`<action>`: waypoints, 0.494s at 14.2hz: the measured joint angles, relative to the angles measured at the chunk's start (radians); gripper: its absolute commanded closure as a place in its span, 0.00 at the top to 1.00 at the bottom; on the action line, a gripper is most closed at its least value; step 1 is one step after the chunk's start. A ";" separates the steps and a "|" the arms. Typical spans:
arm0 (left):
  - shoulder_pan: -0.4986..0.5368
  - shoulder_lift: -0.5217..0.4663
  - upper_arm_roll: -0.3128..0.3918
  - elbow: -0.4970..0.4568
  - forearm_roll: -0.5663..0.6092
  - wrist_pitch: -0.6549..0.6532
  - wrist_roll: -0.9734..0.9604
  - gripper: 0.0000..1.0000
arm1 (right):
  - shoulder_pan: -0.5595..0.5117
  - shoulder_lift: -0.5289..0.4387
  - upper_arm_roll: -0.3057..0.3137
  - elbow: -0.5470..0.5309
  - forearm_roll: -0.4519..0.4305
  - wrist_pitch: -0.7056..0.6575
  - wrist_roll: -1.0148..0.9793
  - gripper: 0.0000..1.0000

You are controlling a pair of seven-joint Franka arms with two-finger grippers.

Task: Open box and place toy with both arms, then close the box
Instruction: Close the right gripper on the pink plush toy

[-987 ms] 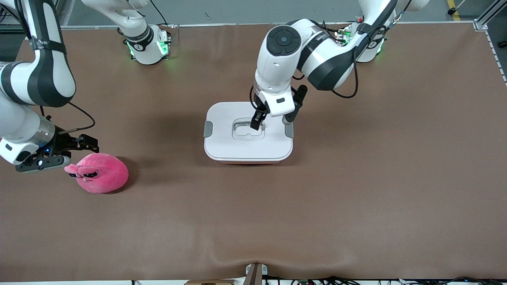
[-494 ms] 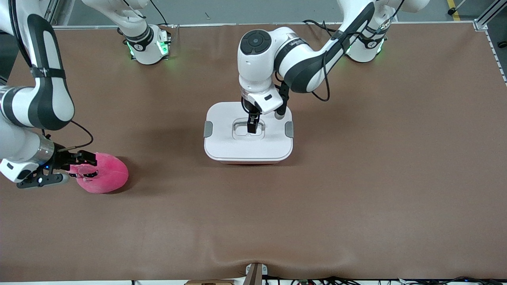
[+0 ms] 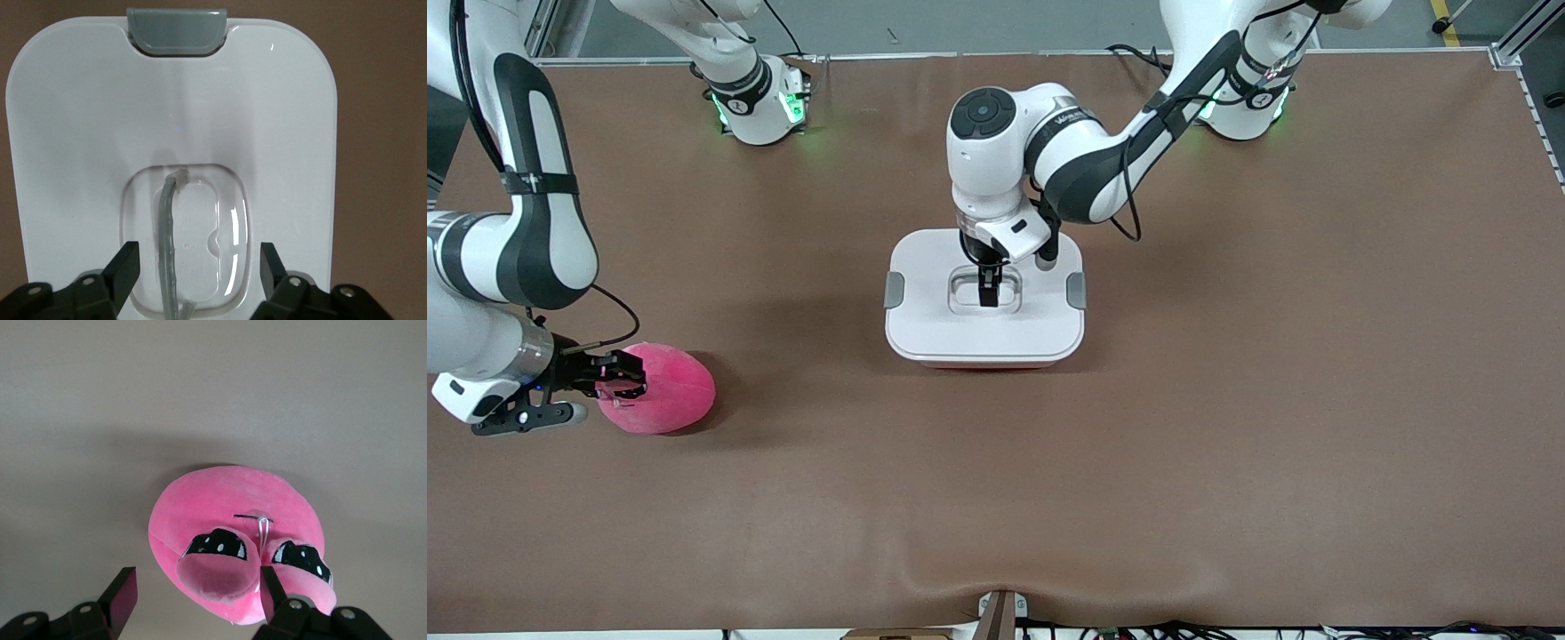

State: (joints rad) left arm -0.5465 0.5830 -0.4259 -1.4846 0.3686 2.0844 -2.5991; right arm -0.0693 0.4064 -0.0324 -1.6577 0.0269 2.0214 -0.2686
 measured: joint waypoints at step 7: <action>-0.006 0.017 0.005 0.000 0.002 0.001 -0.029 0.57 | -0.010 0.025 -0.003 -0.001 0.000 0.018 0.000 0.45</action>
State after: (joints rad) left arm -0.5526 0.5996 -0.4205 -1.4843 0.3704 2.0851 -2.6285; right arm -0.0797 0.4312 -0.0350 -1.6583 0.0269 2.0394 -0.2686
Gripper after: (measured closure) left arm 0.352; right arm 0.388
